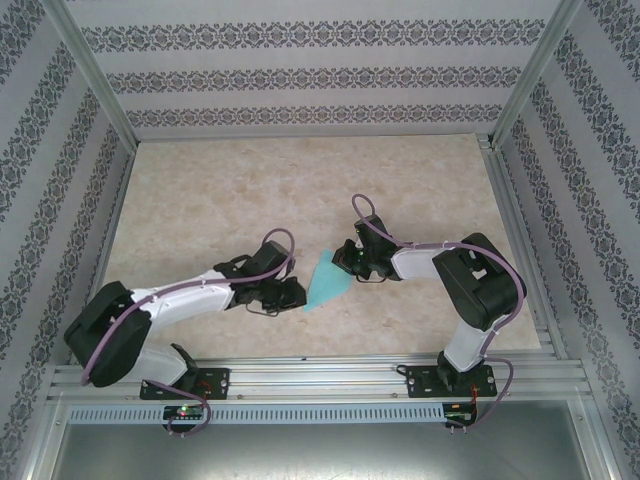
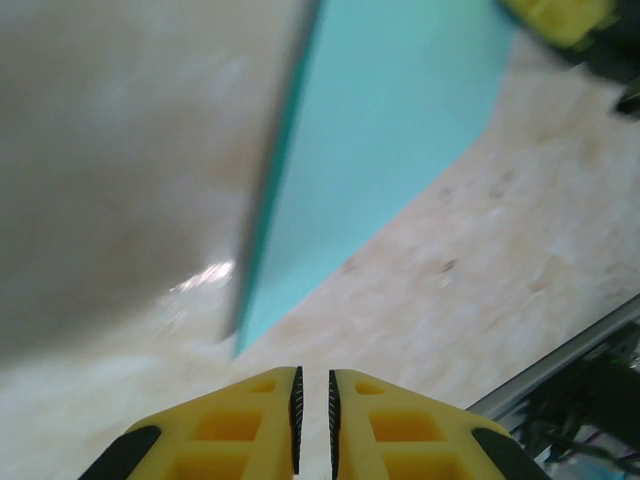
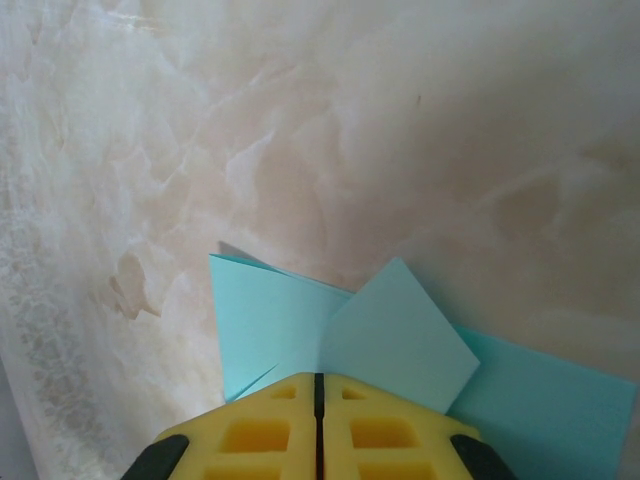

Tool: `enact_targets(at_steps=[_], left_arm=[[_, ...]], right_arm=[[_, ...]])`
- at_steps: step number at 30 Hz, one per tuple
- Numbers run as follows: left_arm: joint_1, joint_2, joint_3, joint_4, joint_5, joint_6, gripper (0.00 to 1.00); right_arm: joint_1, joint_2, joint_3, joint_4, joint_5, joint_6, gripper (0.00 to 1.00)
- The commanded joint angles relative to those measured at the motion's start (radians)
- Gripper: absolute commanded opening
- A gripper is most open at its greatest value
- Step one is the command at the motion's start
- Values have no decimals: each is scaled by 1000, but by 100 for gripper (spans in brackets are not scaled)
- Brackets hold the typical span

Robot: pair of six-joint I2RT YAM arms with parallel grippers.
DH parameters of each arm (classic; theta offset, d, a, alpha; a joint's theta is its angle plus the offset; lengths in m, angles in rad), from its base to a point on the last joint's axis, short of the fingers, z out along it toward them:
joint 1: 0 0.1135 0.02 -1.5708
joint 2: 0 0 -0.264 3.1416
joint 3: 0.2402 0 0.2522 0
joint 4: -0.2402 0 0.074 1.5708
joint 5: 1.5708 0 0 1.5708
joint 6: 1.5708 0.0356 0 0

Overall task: Fold a paper plane with a square sheet of paper (pick it up from the middle)
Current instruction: Fourth fold the wing at the center of the table.

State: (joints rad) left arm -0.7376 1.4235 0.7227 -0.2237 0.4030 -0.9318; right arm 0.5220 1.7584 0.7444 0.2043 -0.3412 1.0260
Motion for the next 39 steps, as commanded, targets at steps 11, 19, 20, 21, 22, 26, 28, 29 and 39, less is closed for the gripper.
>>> enact_targets(at_steps=[11,19,20,21,22,26,28,29,39], left_arm=[[1,268,70,139,-21,5,15],[-5,277,-7,109,-43,16,6],[-5,278,-12,110,-43,15,6],[-6,280,-14,113,-42,15,6],[-7,281,-15,117,-41,12,5],[-11,288,-6,118,-41,11,6],[-14,293,2,113,-41,13,6],[-14,295,3,113,-41,15,5],[-16,301,10,100,-46,17,6]], right_arm=[[0,24,-4,-168,91,-18,10],[-19,-96,52,-193,18,-98,12],[-13,-109,57,-194,11,-105,12],[-4,-119,60,-198,3,-111,11],[4,-129,61,-204,-2,-114,11],[44,-142,36,-181,-2,-93,9],[71,-134,23,-150,-8,-75,9],[80,-127,20,-144,-6,-68,9],[117,-16,-56,23,-58,8,8]])
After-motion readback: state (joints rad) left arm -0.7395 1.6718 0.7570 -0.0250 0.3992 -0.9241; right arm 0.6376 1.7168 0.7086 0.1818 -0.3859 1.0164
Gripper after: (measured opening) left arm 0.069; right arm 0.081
